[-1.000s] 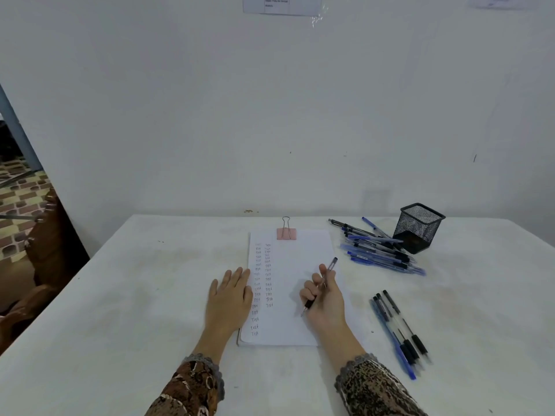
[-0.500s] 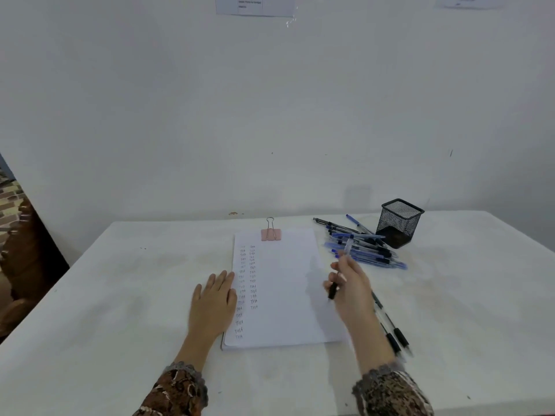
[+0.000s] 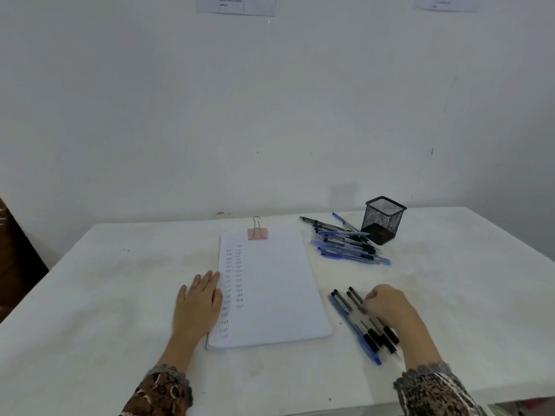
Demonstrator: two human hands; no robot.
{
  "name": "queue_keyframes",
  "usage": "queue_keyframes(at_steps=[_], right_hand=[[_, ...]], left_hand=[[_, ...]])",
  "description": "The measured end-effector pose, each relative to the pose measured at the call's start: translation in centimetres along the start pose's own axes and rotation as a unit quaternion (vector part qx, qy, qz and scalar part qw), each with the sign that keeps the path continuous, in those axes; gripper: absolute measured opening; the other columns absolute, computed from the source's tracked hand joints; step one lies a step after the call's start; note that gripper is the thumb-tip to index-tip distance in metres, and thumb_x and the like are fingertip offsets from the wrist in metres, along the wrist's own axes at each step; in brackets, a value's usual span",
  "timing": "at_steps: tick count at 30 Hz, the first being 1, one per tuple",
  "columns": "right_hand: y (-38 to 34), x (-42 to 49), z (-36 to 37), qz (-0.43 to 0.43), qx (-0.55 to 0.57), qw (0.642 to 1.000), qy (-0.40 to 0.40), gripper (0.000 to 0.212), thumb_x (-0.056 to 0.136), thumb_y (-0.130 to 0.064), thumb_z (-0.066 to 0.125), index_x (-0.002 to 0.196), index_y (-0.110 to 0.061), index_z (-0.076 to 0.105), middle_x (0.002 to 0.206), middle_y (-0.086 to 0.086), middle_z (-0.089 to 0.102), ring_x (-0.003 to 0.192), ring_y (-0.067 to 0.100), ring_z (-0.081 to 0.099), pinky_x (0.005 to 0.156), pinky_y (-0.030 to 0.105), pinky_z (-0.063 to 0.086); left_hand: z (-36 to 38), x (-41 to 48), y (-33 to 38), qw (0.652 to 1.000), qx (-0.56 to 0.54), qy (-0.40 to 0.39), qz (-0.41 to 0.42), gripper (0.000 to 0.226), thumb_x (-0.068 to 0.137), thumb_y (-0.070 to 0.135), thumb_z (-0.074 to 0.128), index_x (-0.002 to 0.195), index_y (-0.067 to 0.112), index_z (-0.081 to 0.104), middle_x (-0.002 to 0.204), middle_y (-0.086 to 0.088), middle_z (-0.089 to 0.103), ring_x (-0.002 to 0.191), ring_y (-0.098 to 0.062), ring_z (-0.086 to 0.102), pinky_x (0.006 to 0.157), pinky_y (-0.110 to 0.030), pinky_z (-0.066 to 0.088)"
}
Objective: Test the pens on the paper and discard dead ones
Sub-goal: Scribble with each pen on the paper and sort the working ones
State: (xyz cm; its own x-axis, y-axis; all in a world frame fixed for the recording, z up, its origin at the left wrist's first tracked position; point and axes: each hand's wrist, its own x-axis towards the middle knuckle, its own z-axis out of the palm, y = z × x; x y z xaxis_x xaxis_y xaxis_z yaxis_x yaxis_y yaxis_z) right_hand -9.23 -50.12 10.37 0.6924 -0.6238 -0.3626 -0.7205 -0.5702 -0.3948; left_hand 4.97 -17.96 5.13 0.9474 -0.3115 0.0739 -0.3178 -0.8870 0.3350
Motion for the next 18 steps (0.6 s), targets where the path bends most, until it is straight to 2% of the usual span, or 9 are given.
queue_keyframes(at_steps=[2,6,9,11,13,16,18], right_hand=[[0.0,0.7,-0.7,0.001,-0.014,1.000,0.006,0.031,0.089,-0.018,0.049,0.113,0.000,0.059,0.105,0.014,0.062,0.081,0.025,0.057,0.074,0.031,0.049],[-1.6,4.4,-2.2,-0.056,-0.054,0.991,0.111,0.031,0.093,-0.014,0.041,0.113,0.000,0.060,0.117,0.017,0.060,0.104,0.031,0.057,0.082,0.031,0.046],[-3.2,6.7,-1.5,-0.152,-0.100,0.970,0.164,0.031,0.092,-0.008,0.040,0.113,-0.007,0.062,0.120,0.017,0.057,0.111,0.033,0.052,0.090,0.034,0.043],[-3.5,7.6,-0.5,-0.204,-0.143,0.953,0.175,0.035,0.092,-0.009,0.042,0.124,-0.014,0.056,0.129,0.012,0.052,0.118,0.032,0.046,0.095,0.035,0.040],[-3.4,8.0,0.0,-0.218,-0.185,0.938,0.196,0.035,0.095,-0.017,0.044,0.130,-0.018,0.050,0.134,0.007,0.047,0.122,0.031,0.042,0.099,0.037,0.039],[-3.8,8.2,0.1,-0.210,-0.226,0.930,0.199,0.033,0.096,-0.027,0.047,0.128,-0.018,0.047,0.132,0.004,0.050,0.120,0.027,0.045,0.096,0.037,0.040],[-4.2,8.4,0.2,-0.219,-0.238,0.929,0.182,0.029,0.096,-0.024,0.047,0.123,-0.014,0.048,0.129,0.006,0.051,0.117,0.026,0.048,0.093,0.037,0.041]], left_hand=[[0.0,0.0,0.0,1.000,-0.001,0.000,0.000,0.049,0.100,0.031,0.020,0.148,0.025,0.014,0.156,0.008,0.012,0.144,-0.012,0.006,0.117,-0.038,0.004],[-0.1,-0.1,0.1,1.000,-0.002,0.000,-0.002,0.049,0.100,0.031,0.019,0.148,0.025,0.014,0.156,0.008,0.012,0.144,-0.012,0.006,0.117,-0.038,0.004],[-0.2,-0.2,0.2,1.000,0.003,-0.002,-0.001,0.049,0.100,0.031,0.019,0.148,0.025,0.013,0.156,0.008,0.011,0.144,-0.012,0.006,0.117,-0.038,0.004],[-0.4,-0.2,0.2,1.000,0.010,-0.002,0.000,0.049,0.100,0.031,0.019,0.148,0.025,0.013,0.156,0.008,0.011,0.144,-0.012,0.006,0.117,-0.038,0.005],[-0.5,-0.2,0.3,1.000,0.011,-0.004,-0.001,0.049,0.100,0.031,0.018,0.148,0.025,0.012,0.156,0.008,0.010,0.144,-0.012,0.005,0.117,-0.037,0.004],[-0.5,-0.3,0.3,1.000,0.011,-0.007,-0.002,0.049,0.100,0.031,0.017,0.148,0.026,0.011,0.156,0.008,0.009,0.144,-0.011,0.005,0.117,-0.037,0.004],[-0.5,-0.3,0.3,1.000,0.010,-0.004,-0.002,0.049,0.100,0.031,0.018,0.148,0.026,0.012,0.156,0.008,0.010,0.144,-0.012,0.005,0.117,-0.037,0.004]])
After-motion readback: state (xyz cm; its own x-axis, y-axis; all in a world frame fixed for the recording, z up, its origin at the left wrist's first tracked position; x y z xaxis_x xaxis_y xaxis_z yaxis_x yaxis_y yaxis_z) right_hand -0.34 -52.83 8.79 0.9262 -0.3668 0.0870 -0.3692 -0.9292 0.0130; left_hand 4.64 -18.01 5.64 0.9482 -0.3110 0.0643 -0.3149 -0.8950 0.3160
